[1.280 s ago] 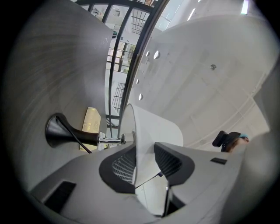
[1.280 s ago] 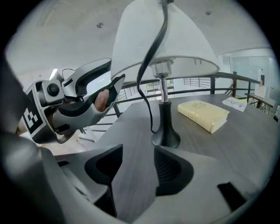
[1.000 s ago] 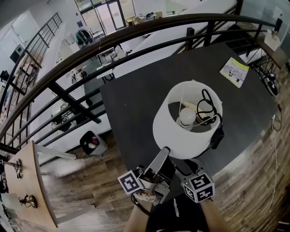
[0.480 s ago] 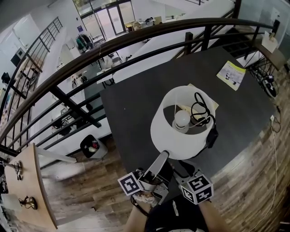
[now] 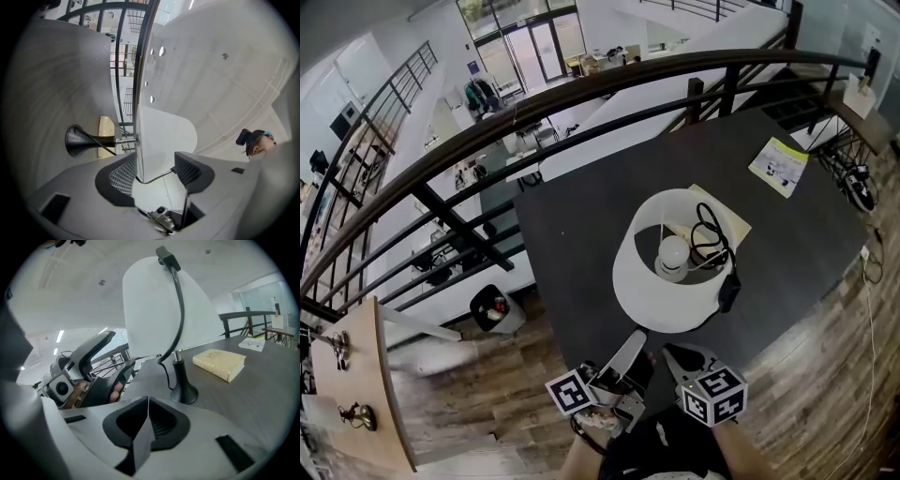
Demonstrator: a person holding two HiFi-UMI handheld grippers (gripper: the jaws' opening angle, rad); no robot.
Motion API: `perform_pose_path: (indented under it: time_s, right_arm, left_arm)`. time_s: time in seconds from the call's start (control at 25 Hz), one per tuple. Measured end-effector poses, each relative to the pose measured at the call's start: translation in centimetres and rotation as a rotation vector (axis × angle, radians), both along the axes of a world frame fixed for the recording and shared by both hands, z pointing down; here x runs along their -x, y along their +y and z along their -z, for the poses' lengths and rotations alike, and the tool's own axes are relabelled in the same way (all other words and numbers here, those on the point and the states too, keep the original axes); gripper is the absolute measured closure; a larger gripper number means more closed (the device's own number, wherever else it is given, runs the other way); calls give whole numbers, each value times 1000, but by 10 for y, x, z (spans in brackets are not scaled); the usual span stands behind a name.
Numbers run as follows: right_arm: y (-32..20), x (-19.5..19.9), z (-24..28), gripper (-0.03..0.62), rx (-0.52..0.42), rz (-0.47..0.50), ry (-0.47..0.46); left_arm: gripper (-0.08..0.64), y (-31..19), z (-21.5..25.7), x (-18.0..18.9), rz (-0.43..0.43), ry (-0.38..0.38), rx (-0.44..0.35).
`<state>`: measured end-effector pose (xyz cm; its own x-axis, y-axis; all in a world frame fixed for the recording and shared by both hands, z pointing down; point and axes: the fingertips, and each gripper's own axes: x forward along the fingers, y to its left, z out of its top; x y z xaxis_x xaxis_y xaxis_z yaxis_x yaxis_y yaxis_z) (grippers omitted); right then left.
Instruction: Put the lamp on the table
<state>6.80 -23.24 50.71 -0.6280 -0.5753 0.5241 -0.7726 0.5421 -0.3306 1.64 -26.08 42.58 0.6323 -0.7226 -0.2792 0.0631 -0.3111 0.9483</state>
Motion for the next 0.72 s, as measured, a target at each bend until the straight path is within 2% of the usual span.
perform_pose_path:
  time_s: [0.32, 0.52, 0.72]
  right_arm:
    - [2, 3, 14, 578, -21, 46, -13]
    - [1, 7, 16, 578, -23, 61, -27]
    - [2, 8, 15, 578, -8, 70, -55]
  left_arm:
    - [316, 20, -3, -10, -1, -183, -14]
    - [457, 23, -14, -5, 33, -208, 44]
    - [503, 25, -19, -10, 40, -243, 58]
